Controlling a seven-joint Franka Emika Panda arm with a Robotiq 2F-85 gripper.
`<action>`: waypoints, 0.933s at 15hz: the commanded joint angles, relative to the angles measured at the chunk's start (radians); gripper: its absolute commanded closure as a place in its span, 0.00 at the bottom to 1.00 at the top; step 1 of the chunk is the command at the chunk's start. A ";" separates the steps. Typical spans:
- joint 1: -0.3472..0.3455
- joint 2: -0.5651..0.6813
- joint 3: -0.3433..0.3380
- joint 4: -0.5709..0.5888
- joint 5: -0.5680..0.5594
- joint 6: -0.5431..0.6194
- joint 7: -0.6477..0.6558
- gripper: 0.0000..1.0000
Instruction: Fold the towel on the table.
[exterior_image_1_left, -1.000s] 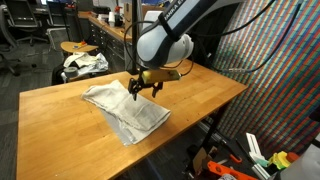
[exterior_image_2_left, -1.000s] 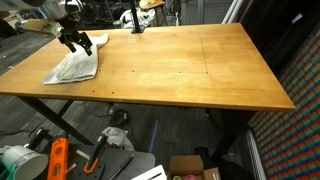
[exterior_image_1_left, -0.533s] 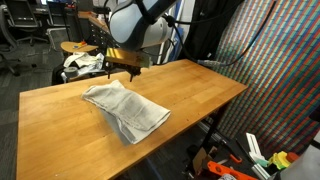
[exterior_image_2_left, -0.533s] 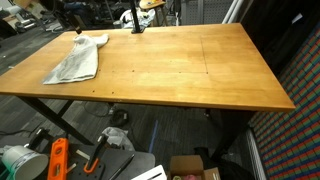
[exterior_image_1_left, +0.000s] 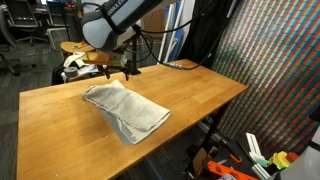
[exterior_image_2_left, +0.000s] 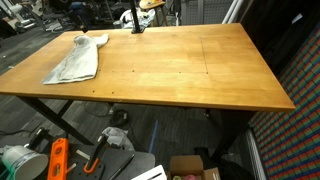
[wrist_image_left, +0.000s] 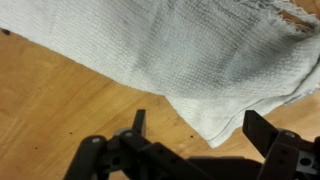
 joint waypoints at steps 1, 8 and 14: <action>-0.003 0.123 0.012 0.248 0.024 -0.273 0.053 0.00; -0.095 0.316 0.060 0.574 0.238 -0.403 0.071 0.00; -0.114 0.494 0.032 0.820 0.282 -0.367 0.208 0.00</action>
